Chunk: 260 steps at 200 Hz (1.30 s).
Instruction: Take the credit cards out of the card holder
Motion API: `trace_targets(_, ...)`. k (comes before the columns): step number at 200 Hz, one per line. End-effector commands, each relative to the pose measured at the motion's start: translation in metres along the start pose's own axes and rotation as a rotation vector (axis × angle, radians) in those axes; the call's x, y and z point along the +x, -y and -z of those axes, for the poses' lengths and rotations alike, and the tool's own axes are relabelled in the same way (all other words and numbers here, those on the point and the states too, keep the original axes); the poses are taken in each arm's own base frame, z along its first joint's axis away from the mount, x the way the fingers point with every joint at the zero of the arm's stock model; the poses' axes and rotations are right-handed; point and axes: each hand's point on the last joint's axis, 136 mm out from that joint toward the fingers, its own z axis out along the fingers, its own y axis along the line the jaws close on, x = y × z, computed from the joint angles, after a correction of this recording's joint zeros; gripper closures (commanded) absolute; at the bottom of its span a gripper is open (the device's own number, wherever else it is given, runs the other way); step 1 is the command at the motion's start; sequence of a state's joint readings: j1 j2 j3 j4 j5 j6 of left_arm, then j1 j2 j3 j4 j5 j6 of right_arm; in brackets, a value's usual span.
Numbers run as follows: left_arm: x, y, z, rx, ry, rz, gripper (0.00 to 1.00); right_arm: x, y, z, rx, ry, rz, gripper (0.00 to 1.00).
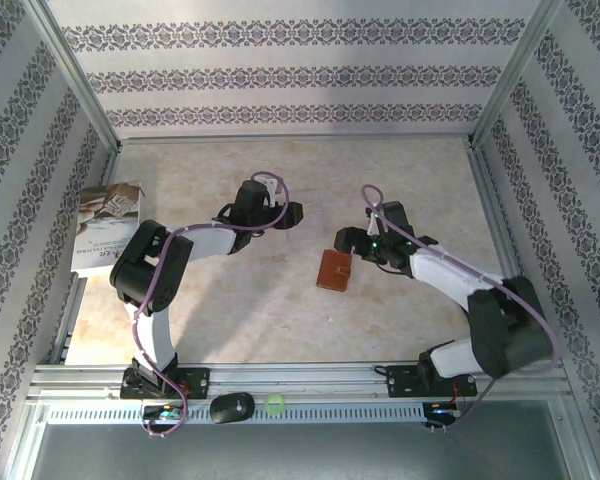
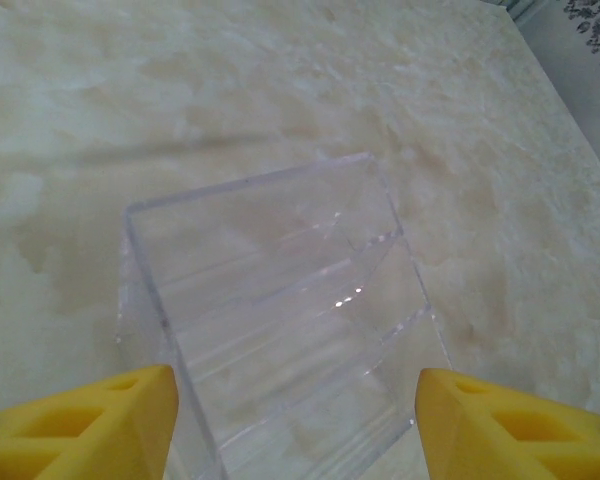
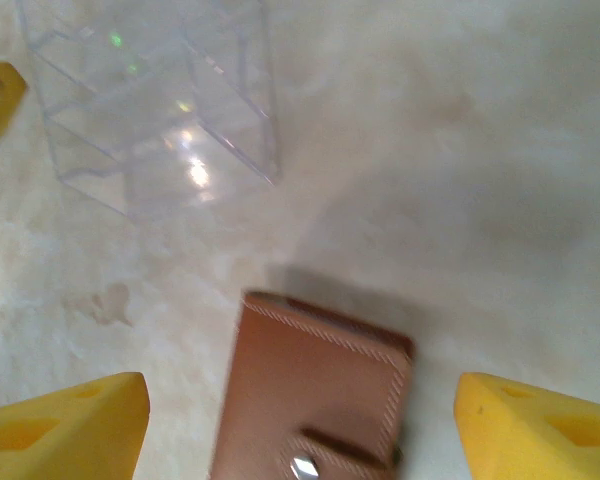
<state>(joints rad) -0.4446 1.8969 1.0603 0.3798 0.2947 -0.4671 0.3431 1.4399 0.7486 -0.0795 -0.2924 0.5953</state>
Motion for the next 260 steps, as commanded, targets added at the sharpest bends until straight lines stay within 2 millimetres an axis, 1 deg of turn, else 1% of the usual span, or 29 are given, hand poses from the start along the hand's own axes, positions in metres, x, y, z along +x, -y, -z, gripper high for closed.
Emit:
trace_targets(1, -0.027, -0.009, 0.022, -0.056, 0.068, 0.04, 0.35, -0.027, -0.033, -0.013, -0.11, 0.036, 0.076, 0.19)
trace_targets(27, -0.033, -0.021, 0.047, -0.149, 0.102, 0.044, 0.34, -0.046, -0.043, -0.034, -0.125, 0.036, 0.103, 0.19)
trace_targets(38, -0.034, -0.022, 0.057, -0.164, 0.112, 0.045, 0.32, -0.051, -0.046, -0.044, -0.131, 0.027, 0.109, 0.19)
trace_targets(63, -0.027, -0.025, 0.078, -0.188, 0.121, 0.067, 0.29, -0.062, -0.048, -0.063, -0.133, 0.011, 0.107, 0.19)
trace_targets(75, -0.023, -0.026, 0.089, -0.193, 0.137, 0.086, 0.25, -0.062, -0.049, -0.071, -0.134, -0.006, 0.103, 0.2)
trace_targets(95, -0.016, -0.025, 0.103, -0.18, 0.156, 0.114, 0.14, -0.058, -0.052, -0.084, -0.14, -0.034, 0.1, 0.2)
trace_targets(109, -0.012, -0.024, 0.111, -0.173, 0.159, 0.124, 0.09, -0.054, -0.058, -0.087, -0.153, -0.046, 0.109, 0.21)
trace_targets(125, -0.011, -0.022, 0.12, -0.171, 0.169, 0.128, 0.0, -0.049, -0.066, -0.089, -0.162, -0.055, 0.122, 0.21)
trace_targets(138, -0.012, -0.021, 0.127, -0.167, 0.184, 0.131, 0.01, -0.044, -0.071, -0.09, -0.171, -0.064, 0.125, 0.21)
trace_targets(159, -0.014, -0.019, 0.134, -0.166, 0.2, 0.132, 0.01, -0.041, -0.075, -0.088, -0.172, -0.062, 0.129, 0.21)
trace_targets(178, -0.016, -0.018, 0.14, -0.164, 0.215, 0.13, 0.01, -0.038, -0.079, -0.082, -0.174, -0.054, 0.137, 0.21)
trace_targets(195, -0.018, -0.013, 0.144, -0.138, 0.239, 0.137, 0.01, -0.035, -0.075, -0.076, -0.148, -0.048, 0.132, 0.21)
trace_targets(208, -0.018, -0.009, 0.145, -0.11, 0.241, 0.141, 0.01, -0.037, -0.067, -0.066, -0.11, -0.018, 0.109, 0.21)
trace_targets(215, -0.017, -0.006, 0.144, -0.098, 0.234, 0.147, 0.01, -0.037, -0.059, -0.058, -0.077, 0.002, 0.086, 0.21)
trace_targets(235, -0.014, 0.0, 0.14, -0.059, 0.206, 0.155, 0.01, -0.027, -0.033, -0.034, -0.004, 0.04, 0.023, 0.23)
trace_targets(248, -0.011, 0.004, 0.137, -0.028, 0.194, 0.173, 0.01, -0.014, -0.014, -0.021, 0.058, 0.029, -0.013, 0.29)
trace_targets(260, -0.006, 0.008, 0.132, 0.004, 0.17, 0.188, 0.0, 0.003, 0.004, -0.012, 0.103, 0.003, -0.049, 0.32)
